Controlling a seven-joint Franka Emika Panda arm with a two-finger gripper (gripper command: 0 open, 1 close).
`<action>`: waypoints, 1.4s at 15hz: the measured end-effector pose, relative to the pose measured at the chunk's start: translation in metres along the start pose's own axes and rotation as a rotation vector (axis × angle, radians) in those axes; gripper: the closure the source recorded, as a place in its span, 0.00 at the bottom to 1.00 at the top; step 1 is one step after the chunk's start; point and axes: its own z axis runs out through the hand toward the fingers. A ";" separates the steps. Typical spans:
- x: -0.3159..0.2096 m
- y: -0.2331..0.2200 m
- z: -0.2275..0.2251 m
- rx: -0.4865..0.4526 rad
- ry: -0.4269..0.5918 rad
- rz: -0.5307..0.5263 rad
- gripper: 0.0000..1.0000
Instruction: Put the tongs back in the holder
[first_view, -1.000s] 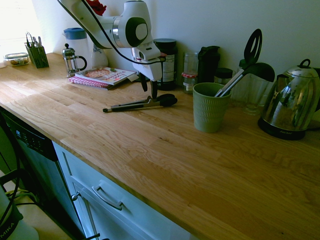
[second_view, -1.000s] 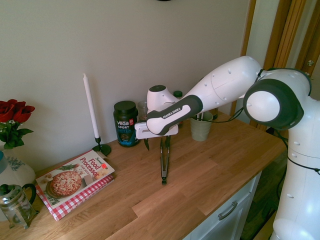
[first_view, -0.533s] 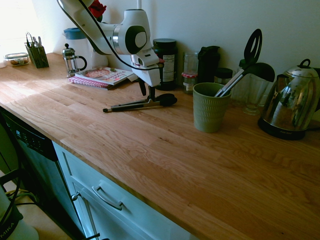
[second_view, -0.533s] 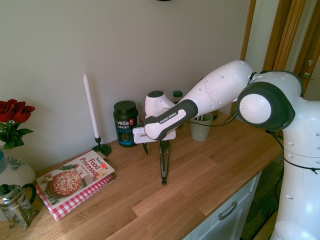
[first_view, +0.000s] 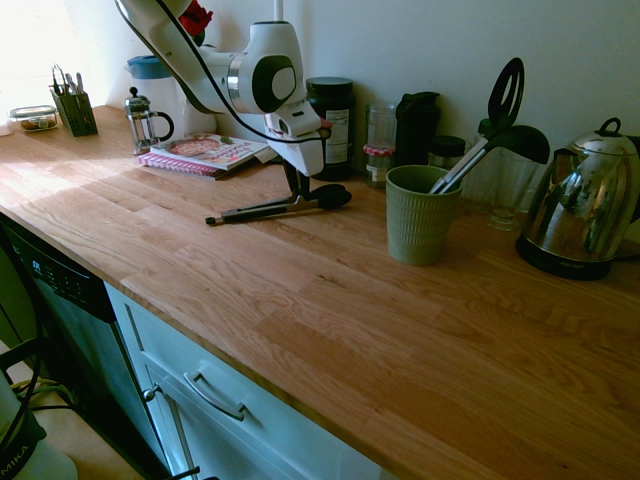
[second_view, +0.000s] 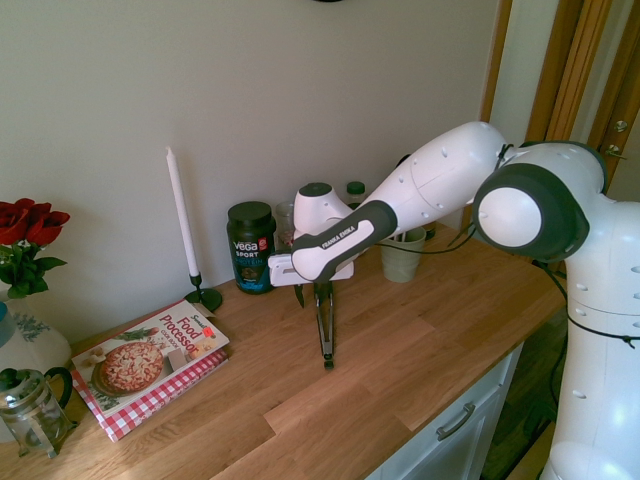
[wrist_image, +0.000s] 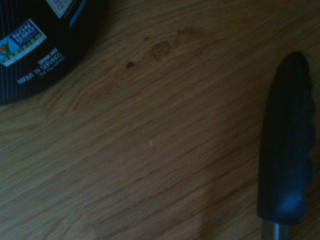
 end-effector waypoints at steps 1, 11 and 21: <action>-0.001 0.001 0.002 0.001 -0.002 0.001 1.00; 0.005 -0.003 -0.018 0.044 0.002 0.013 1.00; 0.026 0.032 -0.240 0.172 0.074 -0.042 1.00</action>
